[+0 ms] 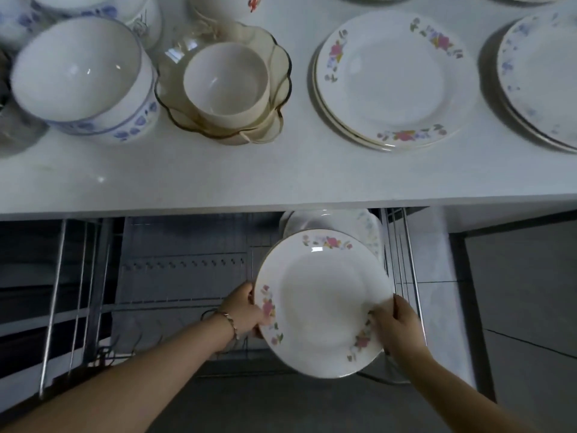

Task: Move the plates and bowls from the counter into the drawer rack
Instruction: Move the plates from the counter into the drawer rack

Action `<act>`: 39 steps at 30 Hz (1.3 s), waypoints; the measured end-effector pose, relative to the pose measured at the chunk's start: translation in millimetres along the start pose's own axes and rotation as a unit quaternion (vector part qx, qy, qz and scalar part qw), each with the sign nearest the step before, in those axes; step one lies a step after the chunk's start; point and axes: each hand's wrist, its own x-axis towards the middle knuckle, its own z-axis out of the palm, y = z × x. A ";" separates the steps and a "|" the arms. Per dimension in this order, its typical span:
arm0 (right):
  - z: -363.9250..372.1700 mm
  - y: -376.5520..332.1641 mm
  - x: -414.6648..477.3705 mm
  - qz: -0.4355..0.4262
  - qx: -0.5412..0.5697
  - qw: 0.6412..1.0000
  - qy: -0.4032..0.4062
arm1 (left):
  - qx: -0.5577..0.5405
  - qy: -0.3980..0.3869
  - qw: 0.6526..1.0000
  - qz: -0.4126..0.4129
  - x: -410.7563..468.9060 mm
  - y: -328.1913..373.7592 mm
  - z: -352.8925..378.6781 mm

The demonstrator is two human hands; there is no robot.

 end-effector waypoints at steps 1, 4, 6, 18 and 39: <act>4.5 4.0 11.6 0.013 -0.009 1.000 -0.002 | -0.002 0.007 1.000 -0.016 12.7 0.0 5.1; 14.0 12.7 50.4 0.042 -0.021 0.999 0.008 | -0.028 0.032 0.998 -0.052 51.7 6.5 19.6; 17.5 15.6 76.0 0.061 -0.028 0.997 0.027 | -0.021 0.061 0.997 -0.046 76.7 15.5 28.3; 32.5 -2.5 131.4 0.067 0.008 0.992 0.108 | 0.020 0.213 0.976 -0.044 152.2 55.2 59.8; 35.1 3.5 124.3 0.138 0.032 0.987 0.075 | -0.150 0.112 0.981 -0.051 118.0 47.6 77.6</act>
